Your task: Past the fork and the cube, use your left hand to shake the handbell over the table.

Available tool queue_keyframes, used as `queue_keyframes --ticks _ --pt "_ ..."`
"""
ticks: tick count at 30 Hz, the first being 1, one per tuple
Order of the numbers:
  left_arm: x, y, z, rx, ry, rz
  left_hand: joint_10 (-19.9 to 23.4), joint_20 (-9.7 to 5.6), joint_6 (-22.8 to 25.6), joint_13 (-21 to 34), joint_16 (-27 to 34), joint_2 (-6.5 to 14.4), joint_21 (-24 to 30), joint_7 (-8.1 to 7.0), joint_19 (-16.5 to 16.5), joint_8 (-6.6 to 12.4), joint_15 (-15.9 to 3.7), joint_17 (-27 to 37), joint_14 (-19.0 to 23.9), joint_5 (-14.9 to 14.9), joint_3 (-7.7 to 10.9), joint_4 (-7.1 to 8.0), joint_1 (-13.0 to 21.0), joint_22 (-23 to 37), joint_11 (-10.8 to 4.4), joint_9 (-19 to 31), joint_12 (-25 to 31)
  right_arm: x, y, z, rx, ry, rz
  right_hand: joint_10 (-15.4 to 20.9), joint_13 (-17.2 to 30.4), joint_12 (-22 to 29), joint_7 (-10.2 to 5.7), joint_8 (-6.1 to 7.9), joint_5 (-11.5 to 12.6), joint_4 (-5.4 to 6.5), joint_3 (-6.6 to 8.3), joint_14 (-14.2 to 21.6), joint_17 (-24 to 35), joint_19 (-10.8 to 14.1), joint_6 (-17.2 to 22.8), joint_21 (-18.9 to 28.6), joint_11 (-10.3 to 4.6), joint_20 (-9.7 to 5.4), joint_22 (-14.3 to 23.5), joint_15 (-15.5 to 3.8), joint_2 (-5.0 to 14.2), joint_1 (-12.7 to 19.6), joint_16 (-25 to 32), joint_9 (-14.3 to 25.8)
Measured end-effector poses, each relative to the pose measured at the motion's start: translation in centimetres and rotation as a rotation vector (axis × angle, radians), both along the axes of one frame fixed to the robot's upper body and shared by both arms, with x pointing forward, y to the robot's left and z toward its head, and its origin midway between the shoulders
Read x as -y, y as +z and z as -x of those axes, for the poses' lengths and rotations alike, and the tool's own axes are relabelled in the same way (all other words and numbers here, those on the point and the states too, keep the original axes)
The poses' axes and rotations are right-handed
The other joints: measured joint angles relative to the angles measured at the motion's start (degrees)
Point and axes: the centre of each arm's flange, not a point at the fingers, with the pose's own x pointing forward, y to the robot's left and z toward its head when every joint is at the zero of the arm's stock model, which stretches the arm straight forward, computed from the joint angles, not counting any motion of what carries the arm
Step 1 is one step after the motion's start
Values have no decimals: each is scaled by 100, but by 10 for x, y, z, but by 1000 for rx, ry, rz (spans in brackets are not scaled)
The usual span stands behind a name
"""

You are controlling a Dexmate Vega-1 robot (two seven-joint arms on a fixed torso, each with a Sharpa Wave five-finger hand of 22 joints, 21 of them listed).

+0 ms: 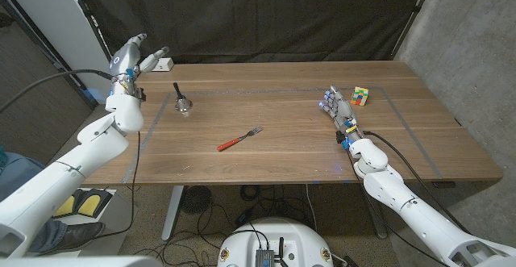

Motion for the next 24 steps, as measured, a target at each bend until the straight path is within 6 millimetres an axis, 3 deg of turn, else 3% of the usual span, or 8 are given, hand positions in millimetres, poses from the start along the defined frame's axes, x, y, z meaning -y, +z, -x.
queue_keyframes --ticks 15,24 --pt "-8 18 -2 -154 54 -33 186 -6 186 0 -24 -13 0 -105 211 0 -72 0 192 0 88 -39 213 0 -125 11 0 0 -1 3 -1 -1 7 0 0 -32 31 24 0 0 0 0 0 0 32 0 0 0 0 0 0 0 0 0" --pt "-10 28 -5 -243 74 -61 205 17 215 0 -23 -33 0 -72 293 0 -104 0 224 0 111 -62 380 0 -145 11 -4 -1 3 9 35 -6 14 84 0 -32 52 46 0 -41 -6 116 0 85 96 29 -41 -21 0 -52 0 0 0 0"
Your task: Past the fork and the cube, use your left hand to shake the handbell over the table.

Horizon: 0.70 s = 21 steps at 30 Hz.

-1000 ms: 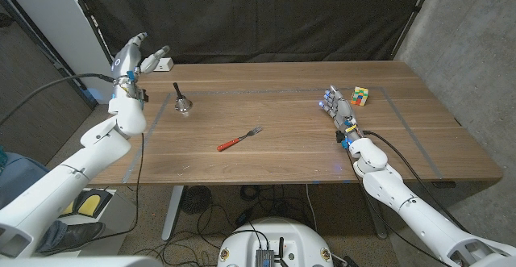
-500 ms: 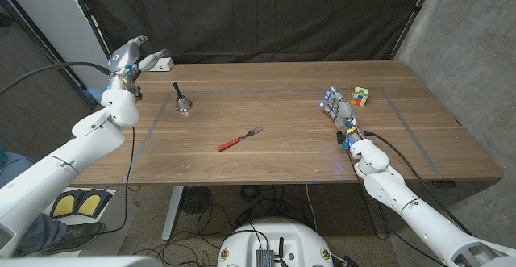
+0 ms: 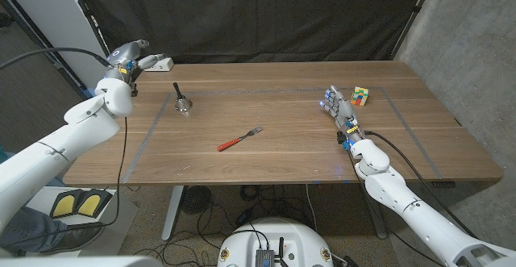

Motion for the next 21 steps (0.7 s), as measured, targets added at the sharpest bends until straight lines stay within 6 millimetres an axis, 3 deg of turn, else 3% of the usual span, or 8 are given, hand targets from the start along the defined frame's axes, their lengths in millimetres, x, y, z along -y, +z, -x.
queue_keyframes --ticks 9,14,21 --pt "1 8 -5 -86 10 -25 52 3 52 0 0 3 0 -52 59 0 -30 0 134 0 42 -6 163 0 -26 0 -23 -1 2 4 20 -1 4 -1 0 0 29 0 0 0 0 0 0 0 28 1 0 0 0 0 0 0 0 0" --pt "0 11 -11 -146 9 -33 218 37 132 28 1 -46 28 -132 296 0 -62 0 352 0 65 -18 378 0 -91 0 -23 -2 3 6 26 0 8 -1 0 0 29 0 0 1 0 -1 0 -1 28 0 0 0 0 0 0 0 0 0" --pt "2 20 -17 -224 19 -60 337 118 270 29 1 -74 86 -104 525 0 -115 0 444 0 111 -17 572 0 -133 -1 -23 -4 4 8 32 3 11 -1 0 0 29 0 0 -15 15 -1 0 -1 28 1 -1 0 0 0 0 0 0 0"
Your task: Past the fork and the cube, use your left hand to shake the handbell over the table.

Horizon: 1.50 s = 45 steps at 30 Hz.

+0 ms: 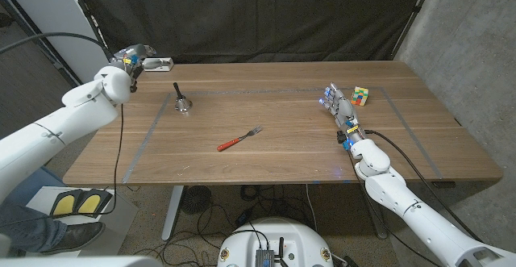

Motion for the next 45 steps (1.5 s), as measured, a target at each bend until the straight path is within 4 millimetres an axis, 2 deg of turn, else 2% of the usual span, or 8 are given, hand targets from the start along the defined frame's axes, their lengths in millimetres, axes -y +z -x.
queue_keyframes --ticks 10,15,20,23,28,33,41,45 --pt "4 9 -6 -69 27 -45 125 64 110 -1 0 32 0 -72 211 0 -66 0 127 7 124 -56 546 0 -130 0 -16 -1 0 1 1 3 2 0 0 0 0 0 0 0 0 0 0 0 0 0 0 0 0 0 0 0 0 0" --pt "6 13 -9 -96 43 -74 58 35 124 -1 -45 13 0 -115 239 -1 -89 0 146 28 223 -95 973 0 -207 0 -85 -2 -1 2 2 5 3 0 0 0 0 0 0 0 0 0 0 0 0 0 0 0 0 0 0 0 0 0" --pt "10 16 -11 -115 56 -104 49 -18 96 -1 -70 -30 0 -186 300 -40 -206 0 138 28 323 -101 1492 0 -277 -1 -133 -2 -1 3 3 6 4 0 0 0 0 0 0 0 0 -1 0 -1 0 0 0 0 0 0 0 0 0 0" --pt "12 19 -13 -125 66 -122 43 -14 63 -1 -76 -66 0 -239 376 -40 -243 0 176 28 364 -107 1820 -1 -353 27 -170 -2 -1 4 4 5 4 0 30 0 0 0 0 0 -1 -1 0 -1 0 0 0 0 0 0 0 0 0 0" --pt "15 20 -16 -141 77 -149 125 78 115 8 -90 -133 0 -327 556 -40 -273 0 207 28 370 -101 2264 -14 -435 27 -172 -2 0 5 4 3 3 -1 30 0 0 0 0 1 0 -1 0 -1 0 0 0 0 0 0 0 0 0 0" --pt "18 23 -20 -159 80 -169 184 190 240 27 -65 -150 9 -327 809 -40 -281 0 281 28 311 -43 2486 2 -490 27 -172 -2 0 7 5 2 2 0 30 0 0 0 0 -23 -24 -1 0 -1 0 0 0 0 0 0 0 0 0 0" --pt "18 23 -30 -211 70 -174 277 325 335 54 -65 -81 88 -232 1117 -40 -281 14 388 28 228 41 2615 2 -398 27 -172 -3 2 7 6 2 0 -1 30 0 0 0 0 -23 -24 -1 0 -1 0 0 0 0 0 0 0 0 0 0" --pt "19 23 -34 -233 61 -171 317 315 395 80 -22 -44 133 -172 1296 -40 -291 14 496 28 188 80 2652 2 -358 54 -171 -4 1 7 3 3 2 30 29 0 0 0 0 -23 -24 -1 0 -1 0 0 31 0 0 0 0 0 0 0"
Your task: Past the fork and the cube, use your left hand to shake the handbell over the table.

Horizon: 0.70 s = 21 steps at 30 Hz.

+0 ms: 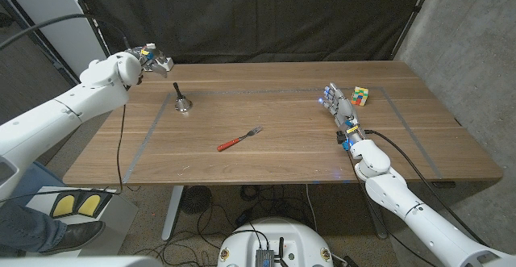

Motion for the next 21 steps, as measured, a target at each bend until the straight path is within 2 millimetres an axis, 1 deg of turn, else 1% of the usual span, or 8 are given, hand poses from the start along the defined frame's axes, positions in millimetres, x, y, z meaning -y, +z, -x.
queue_keyframes --ticks 3,5,8,10,13,17,19,21 --pt "0 -1 -3 -16 -7 3 44 1 20 0 45 38 0 20 68 0 2 0 58 0 -24 -21 38 0 44 0 27 -1 1 0 0 2 2 0 0 0 0 0 0 0 0 0 0 0 0 0 0 0 0 0 0 0 0 0" --pt "-1 -2 -7 -30 -14 10 55 -15 51 0 45 38 0 51 91 0 -1 0 62 0 -50 1 38 0 55 0 28 -2 1 0 0 3 4 0 0 0 0 0 0 0 0 0 0 0 0 0 0 0 0 0 0 0 0 0" --pt "0 -4 -11 -46 -27 18 92 -15 51 12 45 68 39 50 91 0 -1 0 62 0 -50 1 68 0 92 0 49 -3 1 0 -3 2 6 0 0 0 0 0 0 0 0 0 0 0 0 0 0 0 0 0 0 0 0 0" --pt "0 -5 -13 -54 -33 24 92 -36 82 26 45 68 39 79 111 4 8 18 101 0 -50 1 68 0 92 0 49 -3 1 0 -2 1 7 0 -1 0 0 0 0 0 0 0 0 0 0 0 0 0 0 0 0 0 0 0" --pt "1 -8 -17 -66 -44 32 147 -45 115 27 45 80 39 54 172 41 0 27 124 0 -98 2 80 0 64 0 70 -4 1 0 -3 1 10 0 -1 0 0 0 0 0 0 -22 0 0 0 0 0 0 0 22 0 0 0 0" --pt "2 -10 -20 -76 -59 36 184 -80 164 26 90 113 40 102 217 41 0 27 185 0 -98 2 116 -1 62 0 70 -4 1 0 -4 0 12 -1 -1 0 0 0 0 0 0 -22 0 0 0 0 0 0 0 21 0 0 0 0" --pt "3 -10 -21 -77 -65 36 208 -68 175 26 90 135 40 113 251 41 1 27 208 0 -115 -15 197 0 86 0 70 -4 2 0 -4 0 12 -1 -1 0 0 0 0 0 0 -22 0 0 0 0 0 0 0 21 0 0 0 0" --pt "5 -10 -21 -78 -73 35 227 -107 226 26 90 156 40 120 289 41 -1 26 267 0 -122 -22 218 0 105 0 91 -4 2 0 -4 0 12 -1 -1 0 0 0 0 0 0 1 0 0 0 0 0 0 0 44 0 0 0 0"
